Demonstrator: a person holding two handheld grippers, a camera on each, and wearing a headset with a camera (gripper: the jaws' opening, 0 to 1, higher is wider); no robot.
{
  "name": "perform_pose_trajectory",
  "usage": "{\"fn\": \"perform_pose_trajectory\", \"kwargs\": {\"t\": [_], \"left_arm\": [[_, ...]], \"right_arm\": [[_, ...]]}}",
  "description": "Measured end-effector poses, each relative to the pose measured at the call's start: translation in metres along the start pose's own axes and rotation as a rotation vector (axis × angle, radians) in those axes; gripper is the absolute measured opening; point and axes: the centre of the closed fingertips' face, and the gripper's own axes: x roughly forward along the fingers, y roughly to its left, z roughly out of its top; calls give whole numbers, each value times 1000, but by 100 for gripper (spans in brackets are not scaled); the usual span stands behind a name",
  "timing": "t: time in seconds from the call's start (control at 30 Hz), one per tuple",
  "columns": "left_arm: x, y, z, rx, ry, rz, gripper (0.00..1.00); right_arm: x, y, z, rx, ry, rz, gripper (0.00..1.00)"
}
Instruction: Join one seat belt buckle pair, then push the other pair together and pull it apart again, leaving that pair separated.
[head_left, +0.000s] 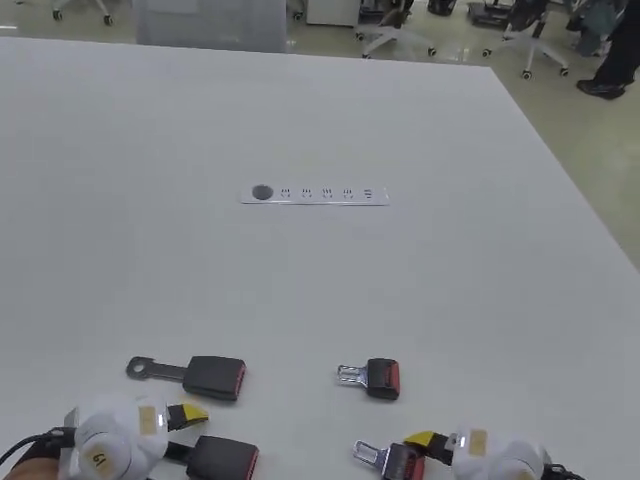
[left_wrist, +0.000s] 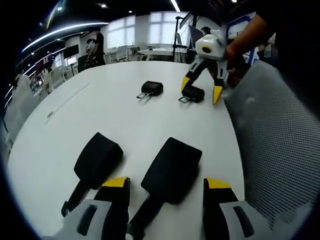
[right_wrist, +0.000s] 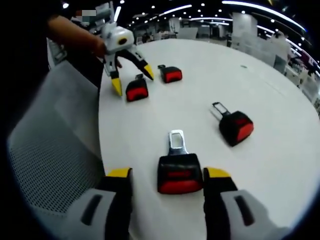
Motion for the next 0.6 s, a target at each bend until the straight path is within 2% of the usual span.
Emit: {"fn": "perform_pose_trajectory", "kwargs": {"t": [0.07, 0.13, 0.17, 0.23, 0.43, 0.6], "left_arm": [[0, -2, -3, 39, 9, -5, 57], [1, -5, -5, 42, 23, -18, 52], [3, -3, -3, 55, 11, -16, 53], [3, -2, -2, 51, 9, -17, 51], [6, -1, -1, 90, 23, -27, 46], [12, -1, 0, 98, 33, -34, 40]], "right_arm": [[0, 1, -1, -10, 4, 12, 56], [0, 2, -1, -17, 3, 18, 53], [0, 2, -1, -20, 3, 19, 52], [0, 1, -2, -23, 1, 19, 50], [-1, -2, -2, -29, 15, 16, 46], [-1, -7, -2, -28, 25, 4, 38]]}}
